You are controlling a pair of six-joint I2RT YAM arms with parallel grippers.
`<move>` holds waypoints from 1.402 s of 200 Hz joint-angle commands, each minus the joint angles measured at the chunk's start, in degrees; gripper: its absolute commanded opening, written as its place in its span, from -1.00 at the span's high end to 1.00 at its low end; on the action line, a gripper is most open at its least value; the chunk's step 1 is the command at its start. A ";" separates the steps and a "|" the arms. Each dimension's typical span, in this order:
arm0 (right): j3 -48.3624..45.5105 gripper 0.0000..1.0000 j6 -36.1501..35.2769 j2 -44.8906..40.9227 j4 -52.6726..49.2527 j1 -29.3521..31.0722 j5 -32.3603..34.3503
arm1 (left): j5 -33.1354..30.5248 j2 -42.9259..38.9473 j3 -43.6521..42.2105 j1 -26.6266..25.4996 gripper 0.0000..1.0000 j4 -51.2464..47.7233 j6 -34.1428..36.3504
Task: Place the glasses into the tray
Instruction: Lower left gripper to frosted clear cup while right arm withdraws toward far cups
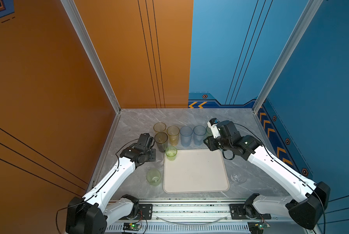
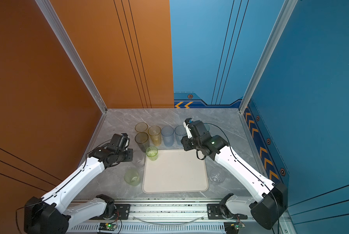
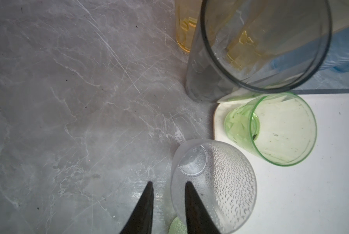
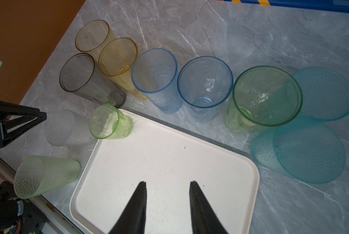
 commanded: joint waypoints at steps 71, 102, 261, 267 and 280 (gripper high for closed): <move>-1.82 0.31 0.91 -1.33 1.33 -0.67 -0.66 | 1.95 4.02 -0.03 -1.46 0.47 -1.01 -0.67; -2.21 0.31 1.00 -1.55 1.38 -0.85 -0.66 | 1.39 4.92 0.14 -1.55 0.49 -0.97 -0.23; -3.89 0.31 1.31 -2.26 1.82 -1.56 -0.37 | 0.05 5.74 0.31 -2.07 0.83 -1.34 1.35; -3.88 0.31 1.31 -2.35 1.82 -1.56 -0.37 | -0.09 5.58 0.39 -2.07 0.83 -1.41 1.35; -3.97 0.31 1.41 -2.52 1.84 -1.64 -0.25 | -0.44 5.26 0.49 -2.07 0.83 -1.75 1.52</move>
